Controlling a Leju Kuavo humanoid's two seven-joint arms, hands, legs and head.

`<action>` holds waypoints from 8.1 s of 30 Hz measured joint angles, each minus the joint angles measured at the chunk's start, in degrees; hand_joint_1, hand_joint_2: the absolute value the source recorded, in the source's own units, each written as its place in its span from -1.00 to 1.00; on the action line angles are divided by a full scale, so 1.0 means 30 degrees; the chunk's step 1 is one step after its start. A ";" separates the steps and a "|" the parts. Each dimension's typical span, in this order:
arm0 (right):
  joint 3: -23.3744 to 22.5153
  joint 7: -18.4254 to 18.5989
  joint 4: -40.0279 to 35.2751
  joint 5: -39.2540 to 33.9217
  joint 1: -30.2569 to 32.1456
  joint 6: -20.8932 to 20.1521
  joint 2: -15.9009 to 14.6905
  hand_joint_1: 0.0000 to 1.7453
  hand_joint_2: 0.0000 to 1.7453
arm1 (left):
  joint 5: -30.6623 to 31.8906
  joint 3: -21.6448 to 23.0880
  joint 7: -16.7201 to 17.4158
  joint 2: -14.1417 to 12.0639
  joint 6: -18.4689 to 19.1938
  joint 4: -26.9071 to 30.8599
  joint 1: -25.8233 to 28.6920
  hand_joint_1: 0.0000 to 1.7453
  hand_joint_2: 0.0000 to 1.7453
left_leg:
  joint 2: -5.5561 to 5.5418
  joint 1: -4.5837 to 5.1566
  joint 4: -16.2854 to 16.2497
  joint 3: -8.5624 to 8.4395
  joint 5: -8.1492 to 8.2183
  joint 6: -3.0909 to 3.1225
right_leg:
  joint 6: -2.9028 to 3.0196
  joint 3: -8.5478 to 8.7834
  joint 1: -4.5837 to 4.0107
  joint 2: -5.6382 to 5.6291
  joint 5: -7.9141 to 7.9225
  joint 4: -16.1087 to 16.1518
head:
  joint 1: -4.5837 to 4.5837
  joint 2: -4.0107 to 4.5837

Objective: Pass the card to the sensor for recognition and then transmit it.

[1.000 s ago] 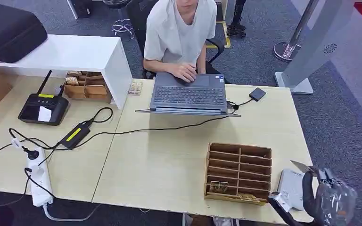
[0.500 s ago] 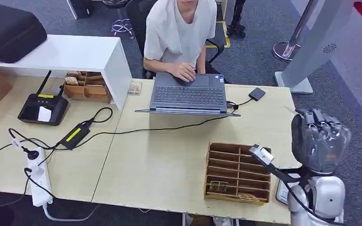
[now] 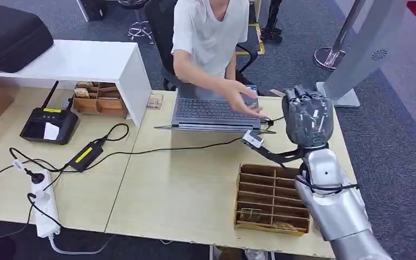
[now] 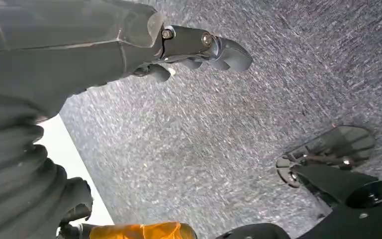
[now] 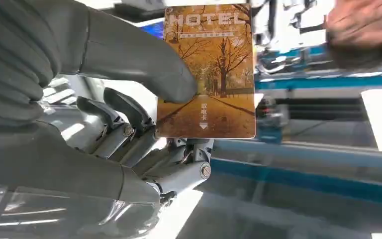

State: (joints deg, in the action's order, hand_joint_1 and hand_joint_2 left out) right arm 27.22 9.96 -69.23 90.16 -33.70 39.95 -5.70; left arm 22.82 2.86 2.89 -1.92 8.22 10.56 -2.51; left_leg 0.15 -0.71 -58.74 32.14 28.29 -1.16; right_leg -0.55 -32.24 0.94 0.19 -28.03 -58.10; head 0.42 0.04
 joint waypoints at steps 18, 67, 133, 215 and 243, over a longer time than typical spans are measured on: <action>0.4471 0.0738 0.5877 -0.0015 -0.3016 0.0015 0.1057 -1.00 1.00 | 0.0467 0.0263 -0.0066 0.0124 0.0218 0.0000 -0.0076 -1.00 1.00 | -0.0048 -0.0003 0.0000 0.0037 -0.0016 -0.0003 | 0.0003 -0.0015 -0.0004 0.0052 -0.0003 -0.0005 | 0.0000 0.0000; -0.4163 -0.6606 -0.8425 -0.6529 0.9159 0.0022 0.1005 -1.00 1.00 | -0.0553 -0.1493 0.0430 0.0146 -0.0226 0.0000 0.0396 -1.00 1.00 | -0.0030 -0.0001 0.0002 0.0081 -0.0009 -0.0002 | 0.0002 -0.0072 -0.0002 0.0039 -0.0007 0.0009 | 0.0000 0.0000; -0.5117 -0.3742 -1.5266 -0.7089 2.2664 -0.4313 -0.7054 -1.00 1.00 | -0.0867 -0.4735 0.0801 0.0306 -0.0802 0.0000 0.0759 -1.00 1.00 | -0.0034 0.0010 -0.0004 0.0100 0.0035 0.0022 | -0.0021 -0.0070 0.0008 0.0061 -0.0027 0.0041 | 0.0007 0.0000; 0.0225 0.0140 -0.7690 -0.0620 1.4945 -0.0787 -0.6186 -1.00 1.00 | 0.1385 -0.5187 0.0794 0.0452 -0.0168 0.0000 0.0690 -1.00 1.00 | -0.0029 0.0006 -0.0004 0.0086 0.0031 0.0021 | -0.0016 -0.0066 0.0003 0.0044 -0.0025 0.0026 | 0.0000 0.0000; -0.1030 0.0323 -0.7908 -0.0693 1.5800 -0.1174 -0.6113 -1.00 1.00 | 0.1326 -0.5391 0.0823 0.0444 -0.0197 0.0000 0.0696 -1.00 1.00 | -0.0030 0.0004 -0.0004 0.0085 0.0032 0.0020 | -0.0015 -0.0070 0.0001 0.0044 -0.0027 0.0027 | 0.0000 0.0000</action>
State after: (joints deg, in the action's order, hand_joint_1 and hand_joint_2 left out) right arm 24.13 10.93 -92.96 88.08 13.70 36.43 -24.04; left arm 26.80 -13.31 5.35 -0.59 7.63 10.56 -0.43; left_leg 0.06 -0.70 -58.76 32.40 28.39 -1.10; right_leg -0.60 -32.45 0.94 0.32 -28.11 -58.02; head 0.42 0.04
